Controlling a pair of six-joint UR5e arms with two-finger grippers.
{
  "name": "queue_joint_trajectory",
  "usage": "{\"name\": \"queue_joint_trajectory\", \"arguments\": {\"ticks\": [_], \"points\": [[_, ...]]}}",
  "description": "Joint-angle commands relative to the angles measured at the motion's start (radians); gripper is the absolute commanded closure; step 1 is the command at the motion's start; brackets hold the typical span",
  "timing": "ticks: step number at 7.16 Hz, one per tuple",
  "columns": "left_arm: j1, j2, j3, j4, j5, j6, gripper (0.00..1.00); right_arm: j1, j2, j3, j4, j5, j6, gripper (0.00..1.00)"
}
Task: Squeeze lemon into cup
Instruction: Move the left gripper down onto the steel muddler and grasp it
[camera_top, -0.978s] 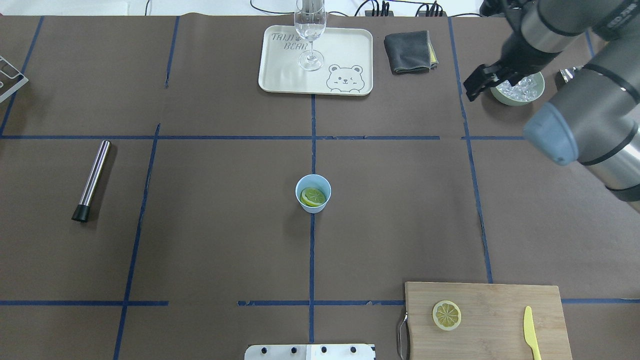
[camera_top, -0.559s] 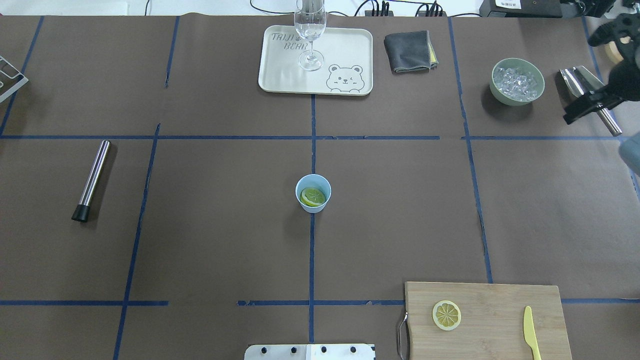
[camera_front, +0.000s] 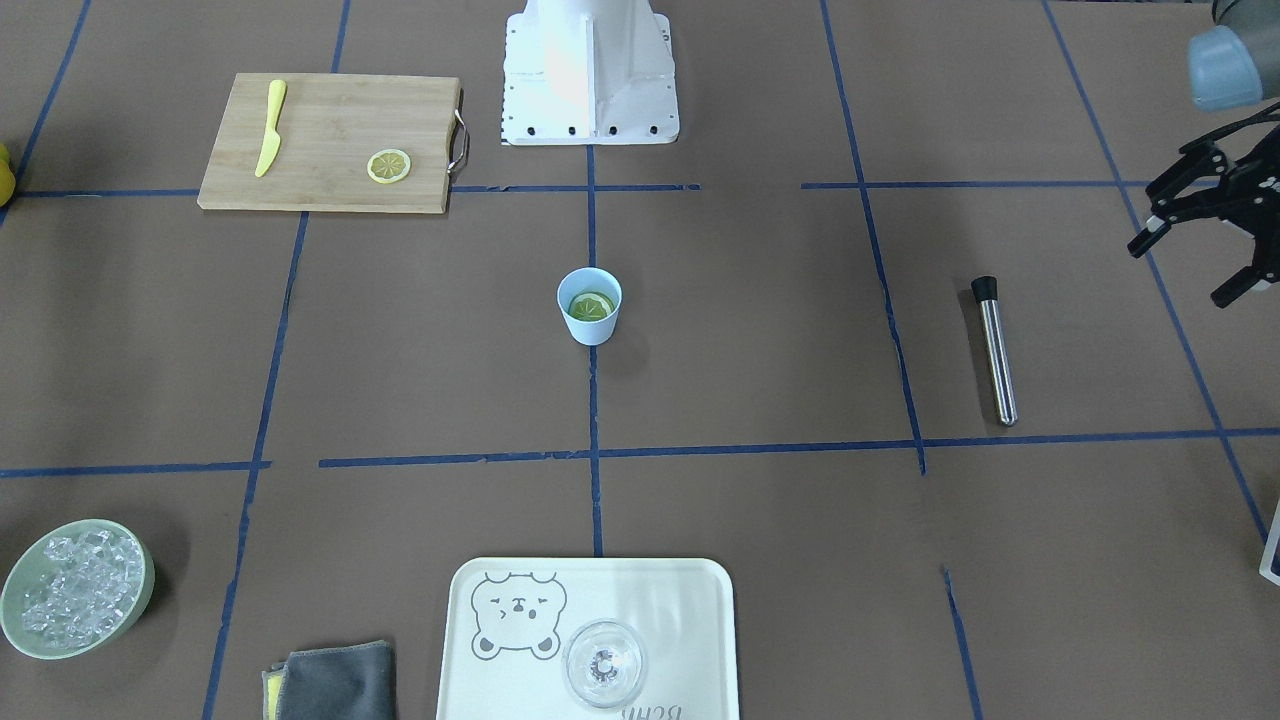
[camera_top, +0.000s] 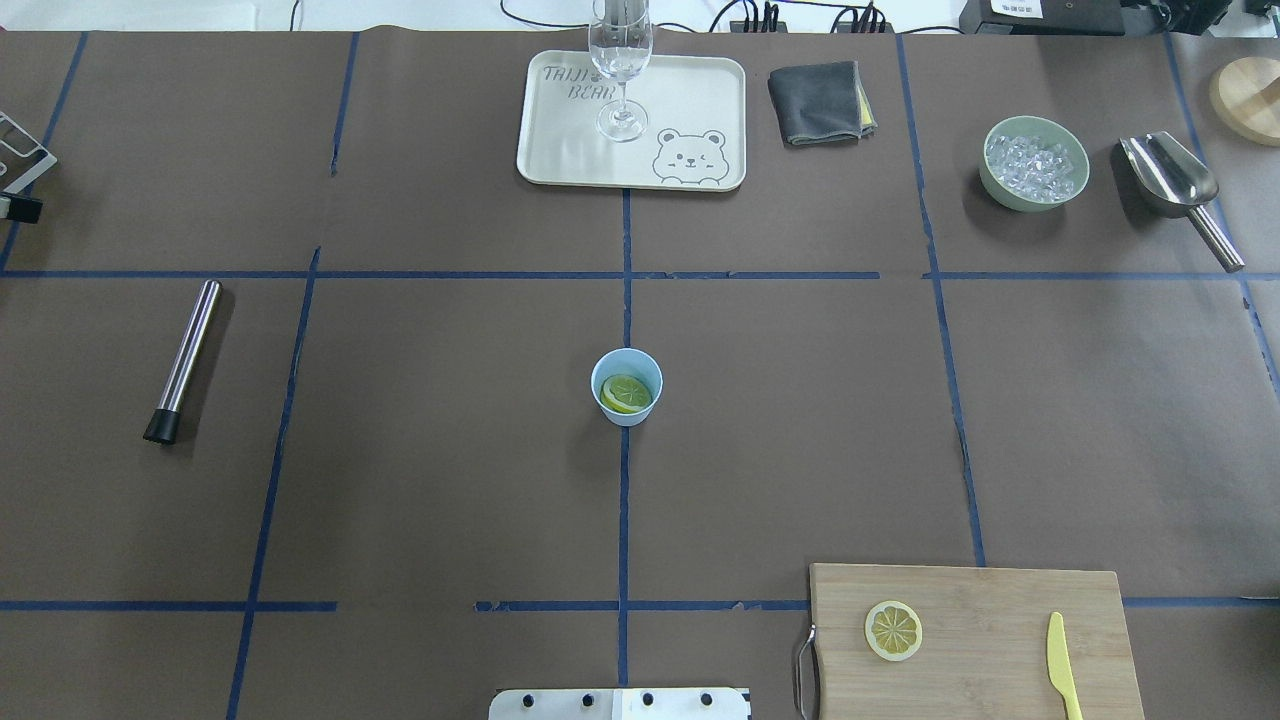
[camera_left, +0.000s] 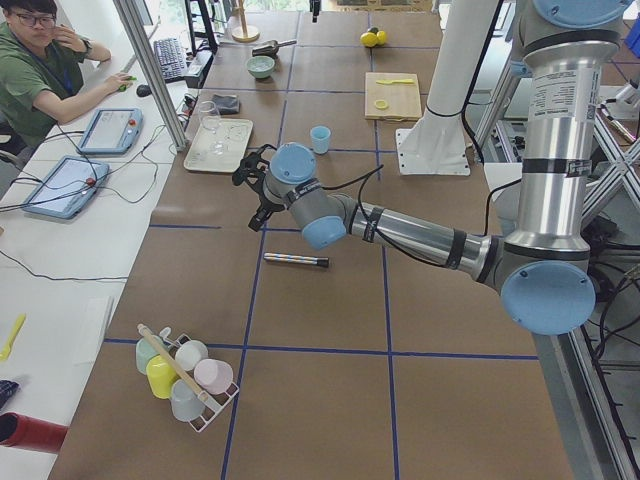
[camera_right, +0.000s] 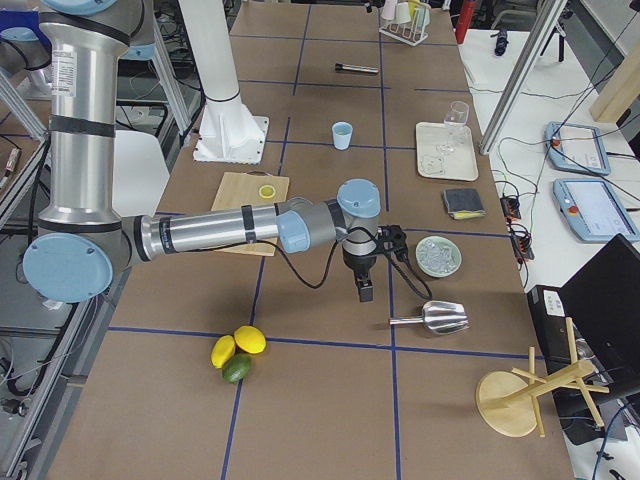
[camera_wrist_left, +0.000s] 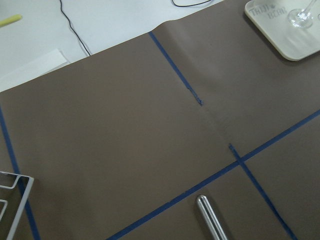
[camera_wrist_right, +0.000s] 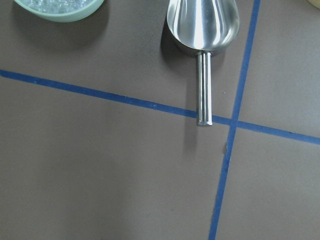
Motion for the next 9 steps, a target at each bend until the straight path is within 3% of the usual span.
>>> {"name": "queue_joint_trajectory", "arguments": {"ticks": [1, 2, 3, 4, 9], "points": [[0.174, 0.013, 0.022, -0.006, 0.249, -0.189, 0.0, 0.03, -0.029, 0.003, 0.003, 0.005, -0.033, 0.0], [0.237, 0.011, 0.048, -0.009, 0.335, -0.275, 0.17, 0.03, -0.031, 0.001, 0.003, 0.005, -0.033, 0.0], [0.277, 0.007, 0.077, -0.011, 0.359, -0.377, 0.36, 0.03, -0.031, 0.001, 0.003, 0.004, -0.033, 0.0], [0.318, 0.0, 0.103, -0.015, 0.423, -0.397, 0.38, 0.03, -0.032, 0.003, 0.003, 0.005, -0.033, 0.0], [0.357, -0.119, 0.284, -0.038, 0.438, -0.362, 0.36, 0.039, -0.034, 0.001, 0.003, 0.004, -0.033, 0.0]]}}
